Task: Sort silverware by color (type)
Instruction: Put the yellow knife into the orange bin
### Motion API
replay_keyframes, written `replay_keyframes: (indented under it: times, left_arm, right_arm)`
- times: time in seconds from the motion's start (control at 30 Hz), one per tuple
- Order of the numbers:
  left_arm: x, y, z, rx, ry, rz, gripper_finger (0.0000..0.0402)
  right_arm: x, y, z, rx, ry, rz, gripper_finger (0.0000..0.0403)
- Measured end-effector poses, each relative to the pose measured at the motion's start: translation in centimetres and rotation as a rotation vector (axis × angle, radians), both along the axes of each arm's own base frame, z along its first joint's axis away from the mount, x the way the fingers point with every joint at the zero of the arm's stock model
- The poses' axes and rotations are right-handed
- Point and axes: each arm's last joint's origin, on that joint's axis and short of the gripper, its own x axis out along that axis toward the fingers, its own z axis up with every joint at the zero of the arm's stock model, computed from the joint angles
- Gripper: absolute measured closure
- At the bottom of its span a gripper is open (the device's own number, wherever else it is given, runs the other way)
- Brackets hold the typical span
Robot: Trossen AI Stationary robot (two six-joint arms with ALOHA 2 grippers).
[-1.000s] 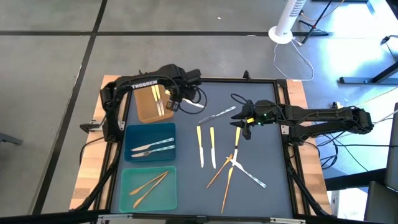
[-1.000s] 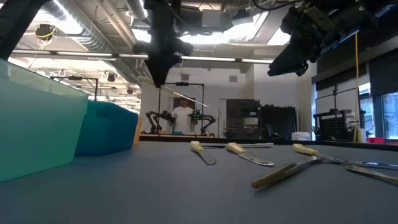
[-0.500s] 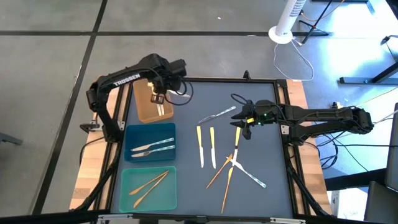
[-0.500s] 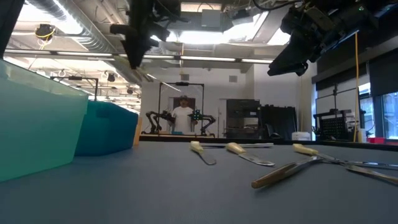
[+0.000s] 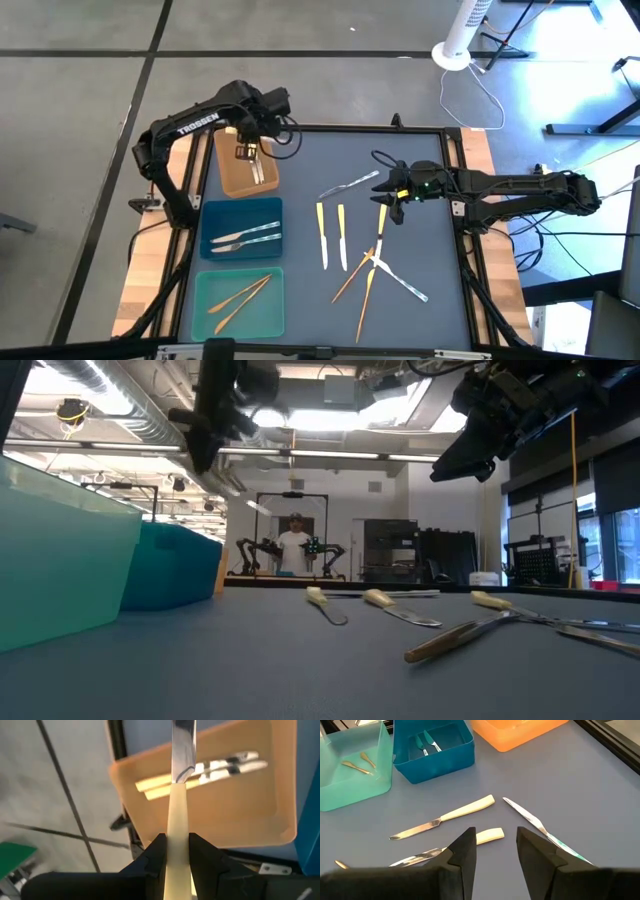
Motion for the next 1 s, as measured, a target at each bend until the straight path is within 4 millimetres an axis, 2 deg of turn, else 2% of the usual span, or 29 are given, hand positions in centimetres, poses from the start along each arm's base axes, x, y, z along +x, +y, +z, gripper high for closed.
replay_keyframes:
  times: [0.23,0.57,0.83,1.0]
  left_arm:
    - [-2.5,-0.3,-2.6,-0.074,0.109,-0.001,0.0343]
    - [-6.4,-2.3,-5.1,-0.148,0.194,0.002,0.0343]
    - [-7.1,-2.9,-7.9,-0.218,0.278,-0.128,0.0343]
    - [-6.9,-2.4,-9.6,-0.157,0.345,-0.303,0.0342]
  right_arm:
    - [0.0,0.0,0.0,0.0,0.0,0.0,0.0274]
    - [0.0,0.0,0.0,-0.001,-0.001,0.0,0.0274]
    - [0.0,0.0,0.0,-0.002,-0.001,-0.002,0.0274]
    - [0.0,0.0,0.0,-0.002,-0.001,-0.003,0.0274]
